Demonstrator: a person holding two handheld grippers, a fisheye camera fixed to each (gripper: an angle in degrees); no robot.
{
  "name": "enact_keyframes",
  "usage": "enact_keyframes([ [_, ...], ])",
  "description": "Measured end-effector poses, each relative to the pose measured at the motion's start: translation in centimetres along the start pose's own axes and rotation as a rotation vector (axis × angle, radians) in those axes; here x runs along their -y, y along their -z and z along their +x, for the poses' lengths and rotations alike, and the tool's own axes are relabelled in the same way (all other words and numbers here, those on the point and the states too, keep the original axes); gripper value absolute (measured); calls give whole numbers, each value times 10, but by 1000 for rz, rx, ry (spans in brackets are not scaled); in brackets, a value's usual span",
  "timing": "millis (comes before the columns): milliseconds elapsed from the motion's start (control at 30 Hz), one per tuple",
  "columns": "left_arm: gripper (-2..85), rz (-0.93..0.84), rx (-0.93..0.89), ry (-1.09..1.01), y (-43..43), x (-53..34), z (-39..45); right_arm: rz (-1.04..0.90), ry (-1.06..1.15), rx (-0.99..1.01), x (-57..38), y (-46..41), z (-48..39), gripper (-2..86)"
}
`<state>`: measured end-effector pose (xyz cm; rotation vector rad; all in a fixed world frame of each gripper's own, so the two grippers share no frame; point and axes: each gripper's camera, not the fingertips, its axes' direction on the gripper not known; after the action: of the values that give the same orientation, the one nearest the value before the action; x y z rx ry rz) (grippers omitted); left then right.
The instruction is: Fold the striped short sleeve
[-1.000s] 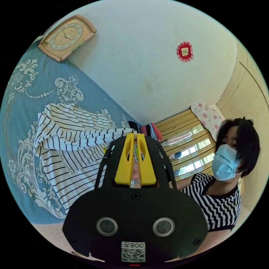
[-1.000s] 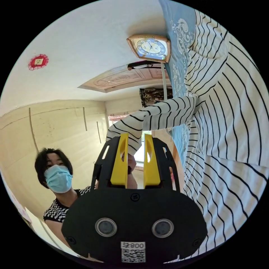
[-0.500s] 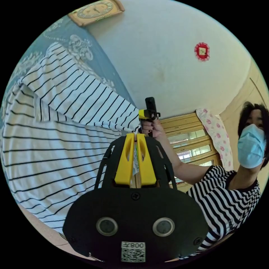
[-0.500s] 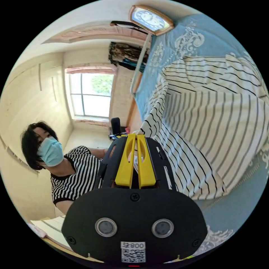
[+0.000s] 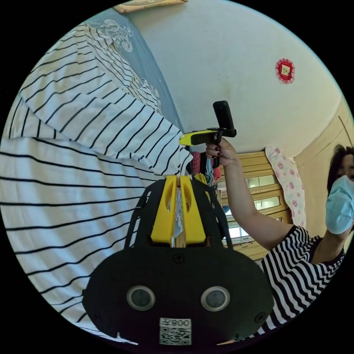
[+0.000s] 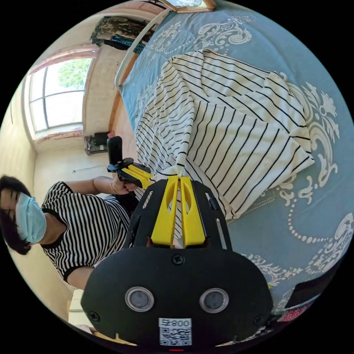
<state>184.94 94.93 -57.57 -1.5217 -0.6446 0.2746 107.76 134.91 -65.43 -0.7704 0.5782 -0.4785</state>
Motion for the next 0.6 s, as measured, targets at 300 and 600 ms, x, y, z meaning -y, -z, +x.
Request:
enact_keyframes([
  [300,21,-42,-53,135,-51,-3,-50,-73,-75,-65,38,-35,27,5],
  [600,43,-35,-56,135,-61,10,-71,-86,-121,-202,80,-46,41,5],
])
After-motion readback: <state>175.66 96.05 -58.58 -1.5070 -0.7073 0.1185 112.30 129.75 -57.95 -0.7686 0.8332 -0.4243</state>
